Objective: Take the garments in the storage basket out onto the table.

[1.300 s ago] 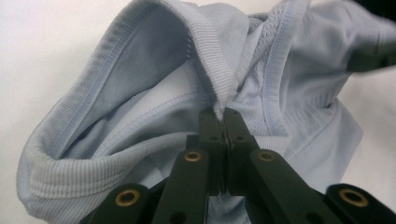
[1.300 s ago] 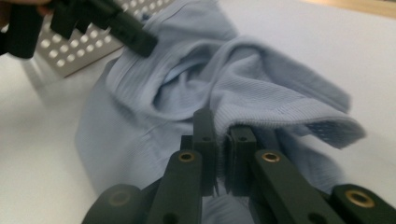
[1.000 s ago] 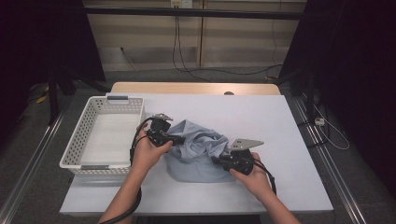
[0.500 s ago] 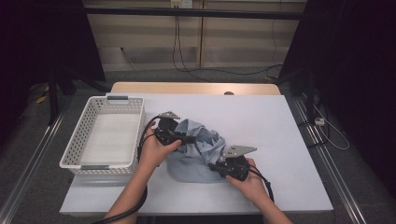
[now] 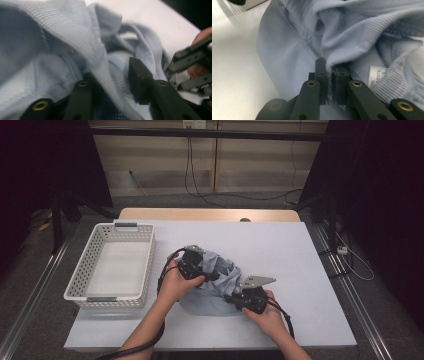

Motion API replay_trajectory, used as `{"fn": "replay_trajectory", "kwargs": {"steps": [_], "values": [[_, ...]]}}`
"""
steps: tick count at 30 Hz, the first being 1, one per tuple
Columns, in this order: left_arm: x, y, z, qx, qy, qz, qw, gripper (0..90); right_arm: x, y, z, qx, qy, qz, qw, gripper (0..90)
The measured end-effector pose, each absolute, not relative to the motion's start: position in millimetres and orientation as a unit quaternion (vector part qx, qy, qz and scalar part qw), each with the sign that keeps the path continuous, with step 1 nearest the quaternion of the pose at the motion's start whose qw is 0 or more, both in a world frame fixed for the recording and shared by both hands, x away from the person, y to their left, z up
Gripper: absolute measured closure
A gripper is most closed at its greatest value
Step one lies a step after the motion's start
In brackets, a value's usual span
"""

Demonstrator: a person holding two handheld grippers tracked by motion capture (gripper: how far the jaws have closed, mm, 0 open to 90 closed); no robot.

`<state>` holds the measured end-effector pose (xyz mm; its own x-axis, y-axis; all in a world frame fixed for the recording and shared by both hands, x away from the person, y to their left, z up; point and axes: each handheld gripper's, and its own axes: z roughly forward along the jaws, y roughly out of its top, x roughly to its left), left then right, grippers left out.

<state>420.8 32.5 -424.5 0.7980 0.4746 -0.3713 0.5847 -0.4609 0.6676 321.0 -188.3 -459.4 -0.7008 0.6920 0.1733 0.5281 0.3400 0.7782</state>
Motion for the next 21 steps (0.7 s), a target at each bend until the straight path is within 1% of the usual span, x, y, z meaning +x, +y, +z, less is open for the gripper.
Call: {"fn": "replay_trajectory", "kwargs": {"steps": [3, 5, 8, 14, 17, 19, 21], "values": [[420, 33, -428, 0.856, 0.32, -0.07, 0.399, 79.9, 321, -191, -459, 0.379, 0.812, 0.434, 0.094, 82.1], [421, 34, -431, 0.859, 0.324, -0.074, 0.389, 84.3, 320, -193, -457, 0.382, 0.81, 0.435, 0.094, 78.1], [421, 34, -433, 0.861, 0.327, -0.074, 0.383, 85.7, 319, -198, -452, 0.382, 0.807, 0.438, 0.101, 73.8], [419, 32, -435, 0.865, 0.329, -0.069, 0.374, 86.3, 321, -212, -433, 0.398, 0.792, 0.448, 0.12, 59.1], [418, 32, -435, 0.865, 0.328, -0.066, 0.373, 86.4, 326, -216, -424, 0.408, 0.784, 0.452, 0.122, 53.1], [417, 32, -435, 0.866, 0.329, -0.063, 0.371, 86.5, 329, -216, -420, 0.41, 0.783, 0.451, 0.126, 50.6], [417, 32, -436, 0.866, 0.328, -0.064, 0.372, 86.5, 333, -215, -416, 0.413, 0.783, 0.447, 0.129, 45.6]]}}
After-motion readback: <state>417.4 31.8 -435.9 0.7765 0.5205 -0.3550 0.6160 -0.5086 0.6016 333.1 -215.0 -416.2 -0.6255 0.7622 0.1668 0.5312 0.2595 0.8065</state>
